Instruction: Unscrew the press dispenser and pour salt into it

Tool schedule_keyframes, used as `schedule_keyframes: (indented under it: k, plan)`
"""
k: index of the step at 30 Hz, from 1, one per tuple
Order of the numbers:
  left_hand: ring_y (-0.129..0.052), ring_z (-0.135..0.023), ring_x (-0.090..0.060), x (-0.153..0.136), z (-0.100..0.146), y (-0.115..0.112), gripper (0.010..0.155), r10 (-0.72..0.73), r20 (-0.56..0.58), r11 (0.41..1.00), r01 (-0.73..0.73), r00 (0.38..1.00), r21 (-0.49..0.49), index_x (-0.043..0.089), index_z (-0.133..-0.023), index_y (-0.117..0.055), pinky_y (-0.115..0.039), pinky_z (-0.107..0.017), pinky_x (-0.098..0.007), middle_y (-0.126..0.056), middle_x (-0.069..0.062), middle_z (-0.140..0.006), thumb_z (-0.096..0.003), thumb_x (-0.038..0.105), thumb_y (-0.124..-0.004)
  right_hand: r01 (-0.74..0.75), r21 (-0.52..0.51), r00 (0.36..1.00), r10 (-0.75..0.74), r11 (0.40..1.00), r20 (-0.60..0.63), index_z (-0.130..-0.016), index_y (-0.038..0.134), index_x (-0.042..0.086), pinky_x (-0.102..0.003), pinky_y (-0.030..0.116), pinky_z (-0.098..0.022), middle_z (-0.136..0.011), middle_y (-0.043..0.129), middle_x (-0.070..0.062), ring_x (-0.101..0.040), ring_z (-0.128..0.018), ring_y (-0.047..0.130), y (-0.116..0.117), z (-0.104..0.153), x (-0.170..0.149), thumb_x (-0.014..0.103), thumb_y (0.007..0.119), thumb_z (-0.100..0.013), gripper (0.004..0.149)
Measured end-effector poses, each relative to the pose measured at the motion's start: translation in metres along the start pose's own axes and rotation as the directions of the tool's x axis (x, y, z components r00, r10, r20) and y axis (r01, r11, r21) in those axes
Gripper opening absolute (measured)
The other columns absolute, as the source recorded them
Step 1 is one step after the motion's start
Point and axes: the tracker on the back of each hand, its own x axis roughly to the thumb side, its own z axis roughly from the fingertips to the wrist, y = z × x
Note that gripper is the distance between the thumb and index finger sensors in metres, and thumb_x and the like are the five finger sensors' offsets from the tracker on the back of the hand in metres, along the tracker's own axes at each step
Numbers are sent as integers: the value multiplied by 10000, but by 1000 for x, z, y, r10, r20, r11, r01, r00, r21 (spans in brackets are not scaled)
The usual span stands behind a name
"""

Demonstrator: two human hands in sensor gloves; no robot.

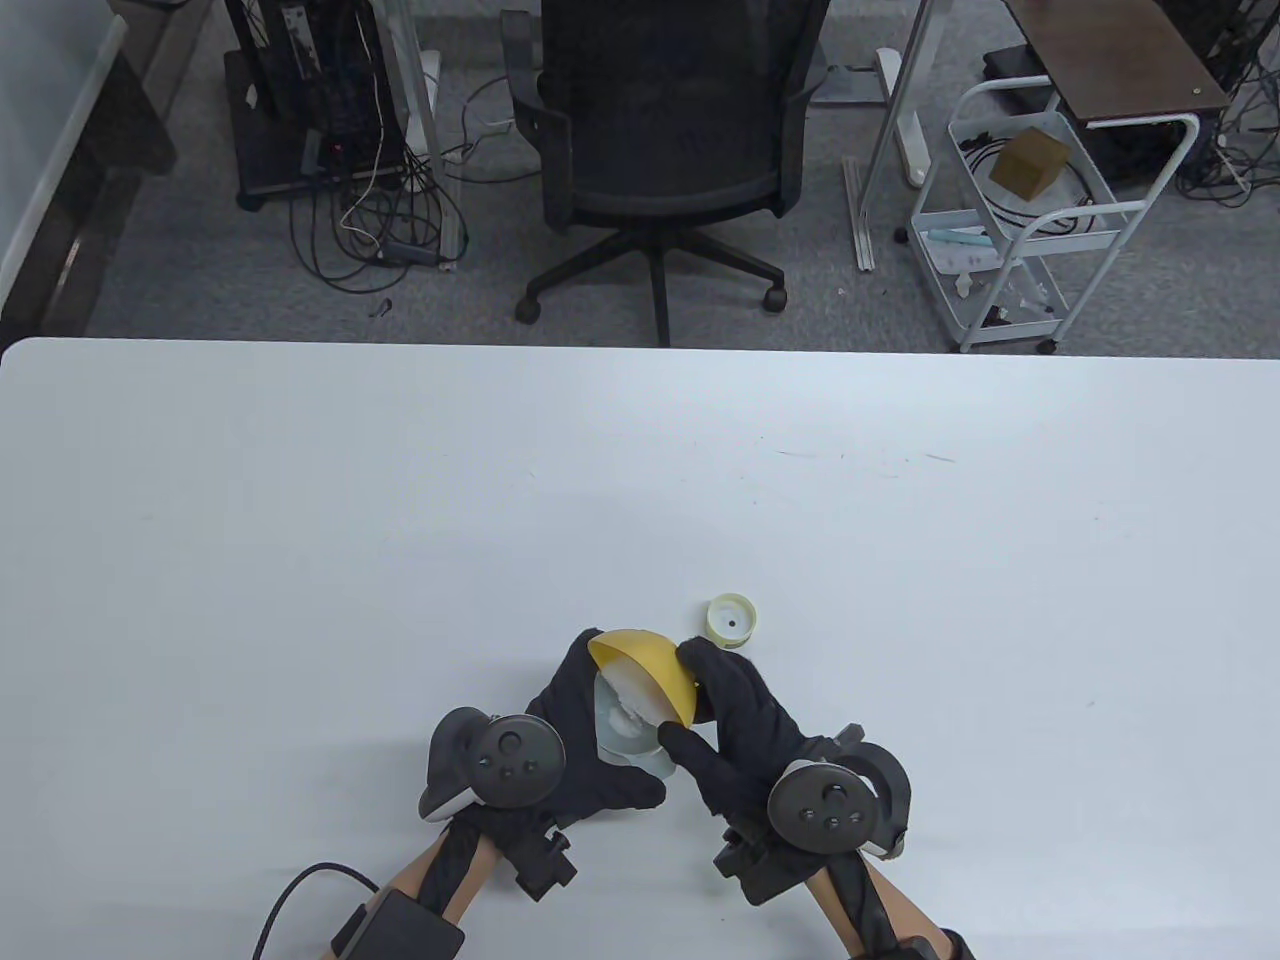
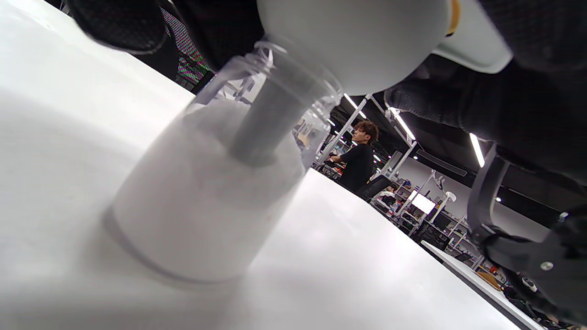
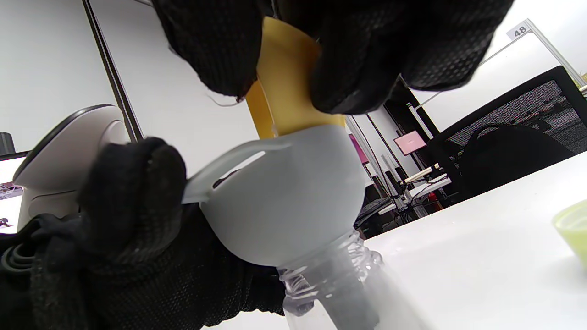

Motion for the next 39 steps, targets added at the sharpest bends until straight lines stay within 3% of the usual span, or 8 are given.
schedule_keyframes:
  k: [39]
  plan:
    - [-790,-993,-426,0,0,0,1457,0,0,1000,0,1000,0,-199,-1162,-100,-683,-643,-742,-519,-379,-1158,-314,779,-771,-9,10,1000,9,1000,3,-1129,378,-70,-653,684,-622,-1015,580,-373,-385,-738,843,1,0,1,261,787,-578,762]
